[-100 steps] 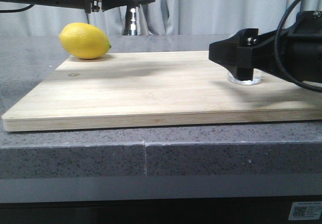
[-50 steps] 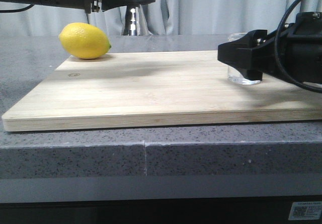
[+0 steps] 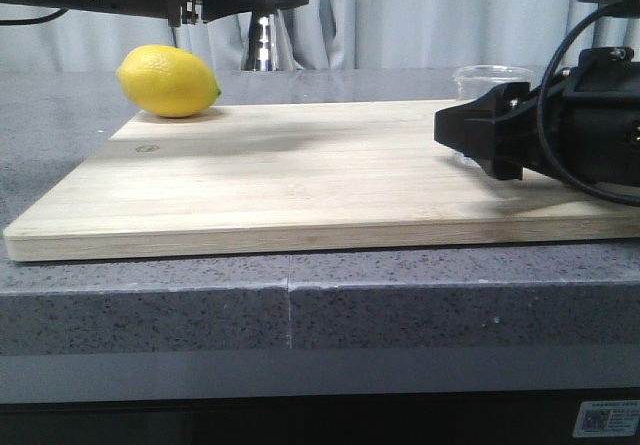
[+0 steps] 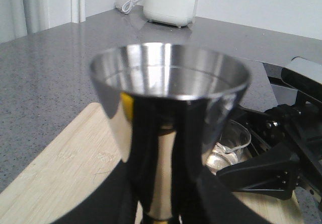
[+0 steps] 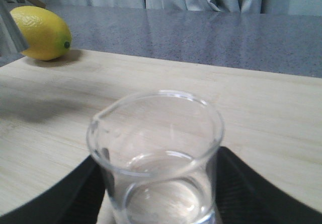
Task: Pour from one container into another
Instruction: 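Grasp the beaker with the right gripper and lift it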
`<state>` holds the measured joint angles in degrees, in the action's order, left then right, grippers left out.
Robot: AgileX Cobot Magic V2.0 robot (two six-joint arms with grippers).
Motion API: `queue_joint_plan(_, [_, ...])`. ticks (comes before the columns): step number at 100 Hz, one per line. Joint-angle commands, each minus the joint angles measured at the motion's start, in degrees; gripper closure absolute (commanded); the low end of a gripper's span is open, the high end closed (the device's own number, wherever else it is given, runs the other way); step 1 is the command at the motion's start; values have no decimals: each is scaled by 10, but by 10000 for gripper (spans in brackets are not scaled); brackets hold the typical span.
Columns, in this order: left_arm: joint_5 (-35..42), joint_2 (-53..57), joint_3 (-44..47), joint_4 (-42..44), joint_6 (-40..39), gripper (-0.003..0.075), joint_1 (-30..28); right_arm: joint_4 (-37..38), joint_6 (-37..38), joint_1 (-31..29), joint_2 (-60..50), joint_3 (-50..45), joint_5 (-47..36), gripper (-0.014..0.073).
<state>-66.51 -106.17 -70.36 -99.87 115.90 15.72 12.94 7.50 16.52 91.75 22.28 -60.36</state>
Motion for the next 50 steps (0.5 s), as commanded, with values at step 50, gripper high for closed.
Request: queue_joint_plan(50, [-63, 26, -17, -42, 2, 739, 4, 4, 0, 1, -16, 12, -81, 378])
